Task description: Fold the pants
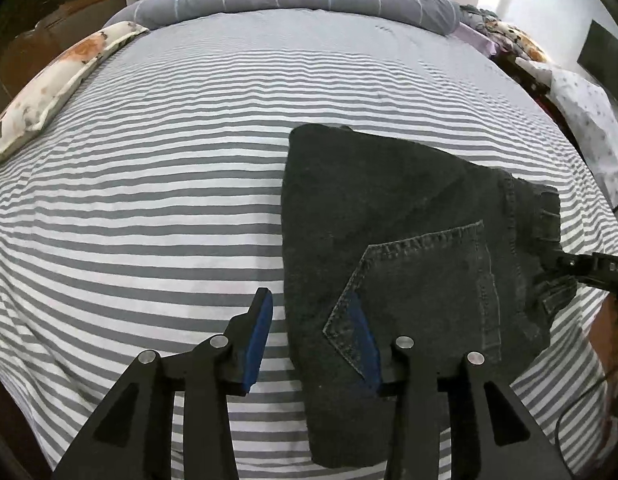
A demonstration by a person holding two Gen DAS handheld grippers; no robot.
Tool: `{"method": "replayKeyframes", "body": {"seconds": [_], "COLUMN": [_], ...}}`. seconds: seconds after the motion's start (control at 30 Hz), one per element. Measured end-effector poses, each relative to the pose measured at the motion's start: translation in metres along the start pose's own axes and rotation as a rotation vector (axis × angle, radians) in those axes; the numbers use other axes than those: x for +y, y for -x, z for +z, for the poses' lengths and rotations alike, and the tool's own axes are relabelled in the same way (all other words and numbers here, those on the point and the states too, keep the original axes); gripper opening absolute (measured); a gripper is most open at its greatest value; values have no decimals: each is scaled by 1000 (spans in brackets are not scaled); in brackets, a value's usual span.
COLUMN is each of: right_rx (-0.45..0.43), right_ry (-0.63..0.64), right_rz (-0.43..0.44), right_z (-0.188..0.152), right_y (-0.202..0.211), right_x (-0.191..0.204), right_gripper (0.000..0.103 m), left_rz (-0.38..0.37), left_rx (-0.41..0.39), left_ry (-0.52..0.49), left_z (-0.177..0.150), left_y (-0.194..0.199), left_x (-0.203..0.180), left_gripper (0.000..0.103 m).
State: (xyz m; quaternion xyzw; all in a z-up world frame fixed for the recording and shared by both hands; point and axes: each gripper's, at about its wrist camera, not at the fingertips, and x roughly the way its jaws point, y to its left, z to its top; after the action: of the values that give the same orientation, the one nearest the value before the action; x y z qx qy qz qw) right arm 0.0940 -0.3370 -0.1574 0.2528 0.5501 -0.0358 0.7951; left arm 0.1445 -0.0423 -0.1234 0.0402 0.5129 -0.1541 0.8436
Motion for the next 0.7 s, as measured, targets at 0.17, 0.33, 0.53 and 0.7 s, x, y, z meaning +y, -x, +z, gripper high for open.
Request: {"method": "replayKeyframes", "body": {"seconds": [0.17,0.33,0.53,0.7], "right_rx": [-87,-170,-87,-57], "right_ry": [92,239,265,224], "right_rz": [-122,-226,-301,-247], "right_z": [-7,-14,-22,-27], "right_y": [22,34,8,7], "right_x": [18,51,50,29], "right_gripper": [44,65,64,64], "left_rz": [28,37,-9,10], "left_rx": [-25,-50,-60,-10], "left_ry": [-39,-75,-109,-187], "left_z": [7,26,57,67], "left_y": [2,-2,-20,-55], "left_x": [-9,-20,-35,-45], "left_gripper": [42,48,48,48]}}
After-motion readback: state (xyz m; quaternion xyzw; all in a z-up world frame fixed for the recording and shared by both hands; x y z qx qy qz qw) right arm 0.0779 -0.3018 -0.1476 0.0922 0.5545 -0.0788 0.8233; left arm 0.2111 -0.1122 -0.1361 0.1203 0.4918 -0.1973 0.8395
